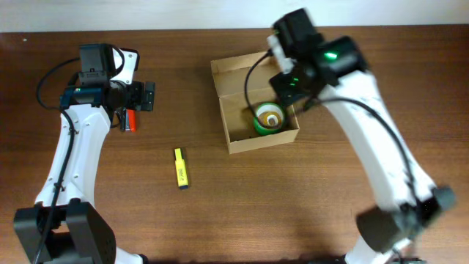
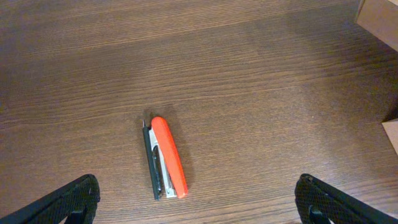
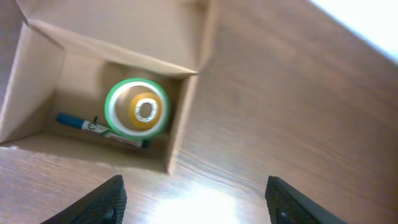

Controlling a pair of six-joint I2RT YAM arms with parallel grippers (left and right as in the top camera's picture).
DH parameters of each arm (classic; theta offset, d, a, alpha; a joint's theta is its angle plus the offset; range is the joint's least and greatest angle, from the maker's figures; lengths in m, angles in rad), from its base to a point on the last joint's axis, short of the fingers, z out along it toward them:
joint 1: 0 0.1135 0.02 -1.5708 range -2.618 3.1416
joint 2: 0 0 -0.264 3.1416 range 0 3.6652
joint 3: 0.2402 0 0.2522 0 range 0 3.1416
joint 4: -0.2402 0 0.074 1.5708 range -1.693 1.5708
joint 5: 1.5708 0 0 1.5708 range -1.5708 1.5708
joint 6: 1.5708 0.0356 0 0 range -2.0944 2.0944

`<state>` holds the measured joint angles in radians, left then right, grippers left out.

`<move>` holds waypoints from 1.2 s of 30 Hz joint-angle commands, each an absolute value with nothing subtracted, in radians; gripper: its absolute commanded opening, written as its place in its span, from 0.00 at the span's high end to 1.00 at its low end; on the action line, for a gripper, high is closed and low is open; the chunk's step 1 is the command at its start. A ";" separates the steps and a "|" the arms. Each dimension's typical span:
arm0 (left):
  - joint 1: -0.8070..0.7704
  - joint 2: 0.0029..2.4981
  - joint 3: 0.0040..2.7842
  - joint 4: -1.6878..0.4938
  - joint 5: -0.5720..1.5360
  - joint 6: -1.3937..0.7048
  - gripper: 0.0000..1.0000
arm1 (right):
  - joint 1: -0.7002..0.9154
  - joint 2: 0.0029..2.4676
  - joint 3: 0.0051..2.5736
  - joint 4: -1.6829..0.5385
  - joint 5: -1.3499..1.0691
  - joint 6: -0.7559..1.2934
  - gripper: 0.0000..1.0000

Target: Pack container

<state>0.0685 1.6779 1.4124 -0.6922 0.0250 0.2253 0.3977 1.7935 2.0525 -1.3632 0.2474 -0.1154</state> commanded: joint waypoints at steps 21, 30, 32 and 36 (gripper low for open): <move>0.072 1.491 1.634 -1.103 -0.102 0.195 0.00 | -0.366 1.610 1.894 -1.392 0.036 0.001 0.01; 0.200 1.648 1.633 -1.122 -0.030 0.179 0.01 | -0.367 1.727 1.735 -1.251 0.023 0.017 0.01; 0.212 1.707 1.634 -1.124 -0.030 0.170 0.00 | -0.367 1.728 1.728 -1.236 0.010 0.016 0.01; 0.212 1.834 1.654 -1.139 -0.009 0.169 0.02 | -0.367 1.728 1.728 -1.215 0.010 0.016 0.01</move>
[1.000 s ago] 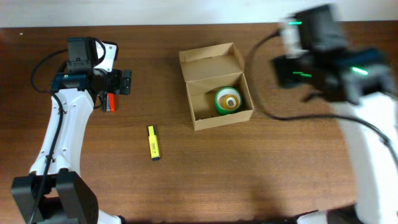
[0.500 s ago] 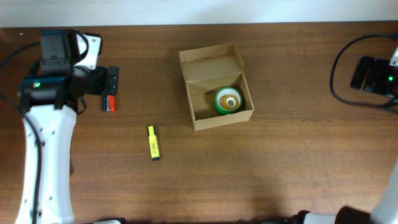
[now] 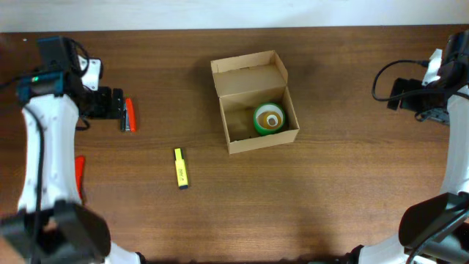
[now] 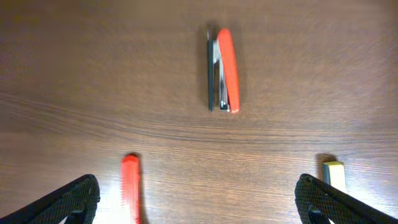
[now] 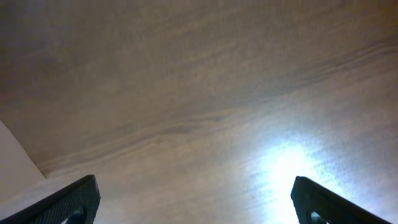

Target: Pack container

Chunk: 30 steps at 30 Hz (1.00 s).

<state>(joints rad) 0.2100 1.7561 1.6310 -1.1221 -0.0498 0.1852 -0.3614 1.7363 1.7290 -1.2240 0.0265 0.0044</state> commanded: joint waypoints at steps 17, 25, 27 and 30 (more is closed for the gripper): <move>0.210 2.217 1.926 -1.212 0.065 0.147 0.04 | -0.367 1.729 1.728 -1.195 0.006 0.016 0.01; 0.205 2.273 1.926 -1.186 0.064 0.147 0.04 | -0.367 1.739 1.724 -1.190 0.006 0.016 0.01; 0.204 2.287 1.926 -1.184 0.064 0.147 0.04 | -0.367 1.746 1.723 -1.190 -0.001 0.016 0.01; 0.203 2.299 1.926 -1.165 0.064 0.147 0.04 | -0.367 1.754 1.719 -1.190 -0.020 0.016 0.01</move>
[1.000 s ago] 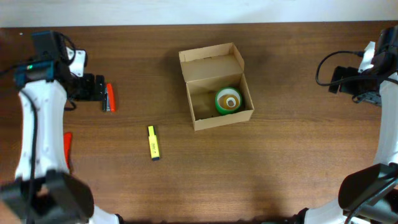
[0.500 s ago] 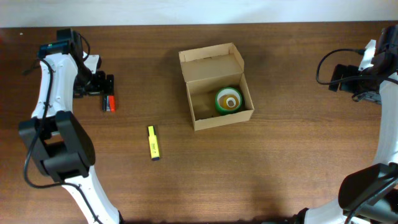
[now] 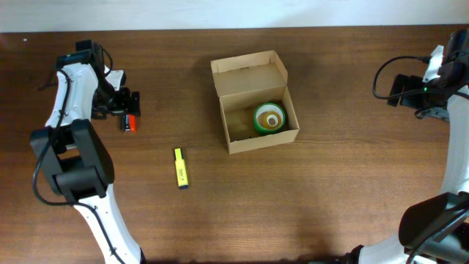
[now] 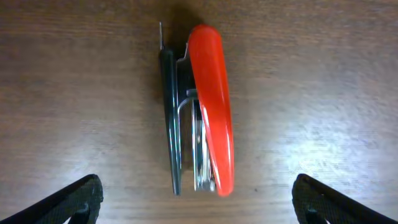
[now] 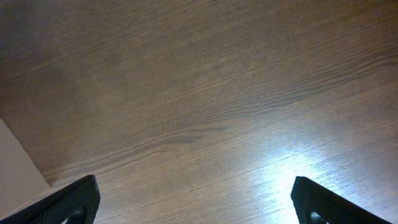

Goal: Pack container
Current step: 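Lower the left gripper onto the red stapler and grasp it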

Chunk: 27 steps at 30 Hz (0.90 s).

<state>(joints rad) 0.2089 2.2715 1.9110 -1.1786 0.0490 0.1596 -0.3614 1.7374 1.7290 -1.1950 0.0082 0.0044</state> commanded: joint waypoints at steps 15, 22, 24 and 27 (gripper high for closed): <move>0.203 2.368 1.926 -1.119 0.057 0.147 0.06 | -0.366 1.759 1.715 -1.189 -0.024 0.016 0.01; 0.203 2.377 1.926 -1.109 0.056 0.147 0.26 | -0.366 1.759 1.715 -1.188 -0.023 0.016 0.01; 0.203 2.381 1.926 -1.104 0.056 0.147 0.34 | -0.366 1.759 1.715 -1.188 -0.023 0.016 0.01; 0.203 2.395 1.926 -1.105 0.057 0.147 0.39 | -0.366 1.759 1.715 -1.188 -0.023 0.016 0.01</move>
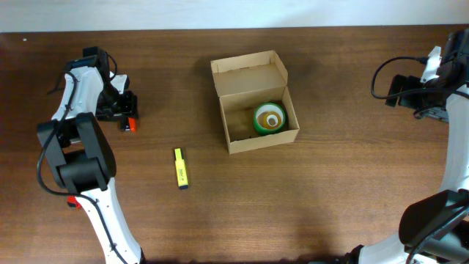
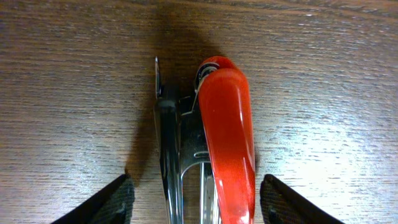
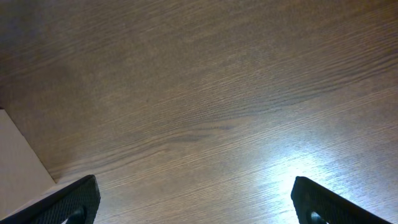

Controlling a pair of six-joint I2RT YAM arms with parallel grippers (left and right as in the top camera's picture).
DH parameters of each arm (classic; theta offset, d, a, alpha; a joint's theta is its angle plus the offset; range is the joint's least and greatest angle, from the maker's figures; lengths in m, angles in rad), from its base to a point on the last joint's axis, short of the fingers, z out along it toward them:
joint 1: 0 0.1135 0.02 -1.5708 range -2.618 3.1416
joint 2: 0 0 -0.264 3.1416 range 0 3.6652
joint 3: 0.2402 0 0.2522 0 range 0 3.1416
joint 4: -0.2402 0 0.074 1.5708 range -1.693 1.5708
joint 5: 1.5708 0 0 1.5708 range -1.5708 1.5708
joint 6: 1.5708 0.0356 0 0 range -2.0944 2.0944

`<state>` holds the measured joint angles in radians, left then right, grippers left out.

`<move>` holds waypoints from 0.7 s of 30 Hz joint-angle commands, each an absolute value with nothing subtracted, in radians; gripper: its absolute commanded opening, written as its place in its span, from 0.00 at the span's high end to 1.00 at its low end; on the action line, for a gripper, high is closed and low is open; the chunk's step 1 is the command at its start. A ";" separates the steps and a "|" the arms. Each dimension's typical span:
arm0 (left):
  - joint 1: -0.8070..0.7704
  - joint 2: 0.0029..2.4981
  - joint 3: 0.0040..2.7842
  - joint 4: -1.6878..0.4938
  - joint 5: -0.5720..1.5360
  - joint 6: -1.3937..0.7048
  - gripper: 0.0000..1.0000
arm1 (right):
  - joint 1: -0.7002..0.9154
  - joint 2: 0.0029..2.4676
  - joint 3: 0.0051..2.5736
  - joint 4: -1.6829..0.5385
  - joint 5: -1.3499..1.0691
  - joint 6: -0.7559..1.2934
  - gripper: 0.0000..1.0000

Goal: Pack container
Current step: 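Lower the left gripper onto the red stapler and grasp it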

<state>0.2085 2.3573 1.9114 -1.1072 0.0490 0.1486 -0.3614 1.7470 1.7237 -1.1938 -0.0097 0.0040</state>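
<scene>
The red and silver stapler (image 2: 214, 143) lies on the wooden table, and its end shows beside my left gripper in the overhead view (image 1: 130, 125). My left gripper (image 2: 196, 202) is low over it, open, with one finger on each side and a small gap to each. The open cardboard box (image 1: 242, 67) stands mid-table with a green tape roll (image 1: 270, 119) inside. A yellow highlighter (image 1: 180, 168) lies left of the box. My right gripper (image 3: 196, 205) is open over bare table at the far right (image 1: 396, 91).
The table's left edge is close to the left arm. A small red object (image 1: 71, 201) shows beside the left arm's base. A pale corner at the lower left of the right wrist view (image 3: 18, 155) marks the table's edge.
My left gripper has come lower over the stapler and its fingers now stand closer in on both sides of it. The right arm has not moved.
At first my right gripper hung open over the box with the tape roll inside, and my left was open above the stapler. Then the right arm was at the far right and stayed there. The left gripper came down over the stapler and now straddles it closely.
</scene>
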 commanded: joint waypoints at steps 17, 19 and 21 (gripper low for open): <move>0.203 2.439 1.926 -1.126 0.057 0.147 0.73 | -0.366 1.759 1.715 -1.188 -0.023 0.016 0.01; 0.203 2.439 1.926 -1.125 0.057 0.147 0.75 | -0.366 1.759 1.715 -1.188 -0.023 0.016 0.01; 0.203 2.439 1.926 -1.127 0.057 0.147 0.82 | -0.366 1.759 1.715 -1.188 -0.023 0.016 0.01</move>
